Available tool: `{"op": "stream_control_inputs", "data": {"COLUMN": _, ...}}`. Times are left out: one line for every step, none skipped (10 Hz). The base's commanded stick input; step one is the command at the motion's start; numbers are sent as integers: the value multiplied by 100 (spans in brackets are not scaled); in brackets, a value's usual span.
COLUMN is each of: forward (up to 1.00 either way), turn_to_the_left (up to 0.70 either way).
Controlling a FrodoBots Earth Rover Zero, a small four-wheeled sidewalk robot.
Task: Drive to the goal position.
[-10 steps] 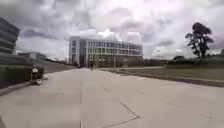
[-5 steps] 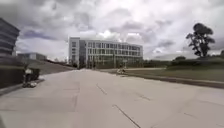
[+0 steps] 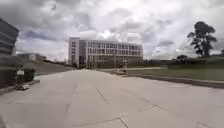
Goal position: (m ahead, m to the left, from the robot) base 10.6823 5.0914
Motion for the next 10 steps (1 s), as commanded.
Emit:
{"op": "stream_control_inputs", "data": {"forward": 70, "turn_to_the_left": 0}}
{"op": "stream_control_inputs", "data": {"forward": 70, "turn_to_the_left": 0}}
{"op": "stream_control_inputs", "data": {"forward": 70, "turn_to_the_left": 0}}
{"op": "stream_control_inputs", "data": {"forward": 70, "turn_to_the_left": 0}}
{"op": "stream_control_inputs", "data": {"forward": 70, "turn_to_the_left": 0}}
{"op": "stream_control_inputs", "data": {"forward": 70, "turn_to_the_left": 0}}
{"op": "stream_control_inputs", "data": {"forward": 70, "turn_to_the_left": 0}}
{"op": "stream_control_inputs", "data": {"forward": 70, "turn_to_the_left": 0}}
{"op": "stream_control_inputs", "data": {"forward": 70, "turn_to_the_left": 0}}
{"op": "stream_control_inputs", "data": {"forward": 70, "turn_to_the_left": 0}}
